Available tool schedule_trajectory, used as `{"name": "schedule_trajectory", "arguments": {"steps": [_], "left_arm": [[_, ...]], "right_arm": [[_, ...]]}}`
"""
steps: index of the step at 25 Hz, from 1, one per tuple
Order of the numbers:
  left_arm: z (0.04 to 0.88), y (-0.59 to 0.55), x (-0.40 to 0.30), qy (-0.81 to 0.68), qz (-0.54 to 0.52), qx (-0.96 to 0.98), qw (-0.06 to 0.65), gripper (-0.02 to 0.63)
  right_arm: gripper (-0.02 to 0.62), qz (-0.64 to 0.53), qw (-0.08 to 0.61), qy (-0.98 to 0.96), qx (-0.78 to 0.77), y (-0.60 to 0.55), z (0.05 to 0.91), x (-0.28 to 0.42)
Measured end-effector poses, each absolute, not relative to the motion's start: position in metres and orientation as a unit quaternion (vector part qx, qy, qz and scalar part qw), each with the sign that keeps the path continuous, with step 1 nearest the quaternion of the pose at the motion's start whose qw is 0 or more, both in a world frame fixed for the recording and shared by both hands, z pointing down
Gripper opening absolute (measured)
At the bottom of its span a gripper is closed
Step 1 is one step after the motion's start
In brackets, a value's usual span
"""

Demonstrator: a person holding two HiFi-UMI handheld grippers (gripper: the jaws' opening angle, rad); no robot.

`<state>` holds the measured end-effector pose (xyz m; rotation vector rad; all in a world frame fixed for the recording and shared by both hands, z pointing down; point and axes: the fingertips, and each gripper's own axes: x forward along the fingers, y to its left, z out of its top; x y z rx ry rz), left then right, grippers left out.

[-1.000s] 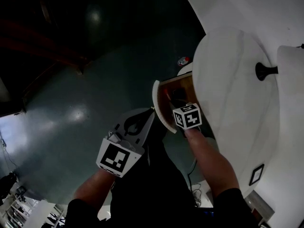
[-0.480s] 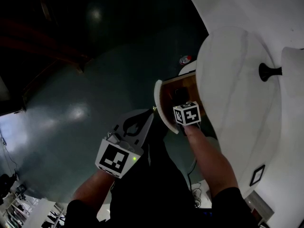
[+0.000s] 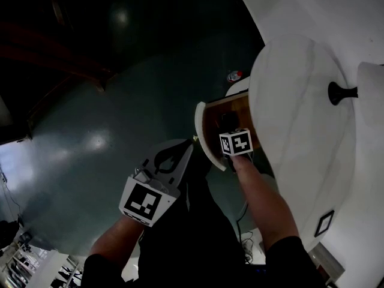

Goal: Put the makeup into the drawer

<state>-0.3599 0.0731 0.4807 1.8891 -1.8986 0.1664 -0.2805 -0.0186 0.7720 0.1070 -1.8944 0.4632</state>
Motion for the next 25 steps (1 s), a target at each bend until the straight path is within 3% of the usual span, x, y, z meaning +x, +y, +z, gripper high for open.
{"name": "schedule_trajectory", "arguments": {"steps": [18,25], "left_arm": [[0.491,0.076,-0.361,-0.69,0.06,0.68,0.241,0.011],[0.474,0.077,-0.361,-0.69,0.056,0.684,0.229,0.011]], "right_arm": [[0.048,0.188,0.588,-0.786,0.031,-0.017,0.793,-0.284],[0.048,0.18,0.555,-0.812,0.026,-0.007,0.76,-0.288]]}}
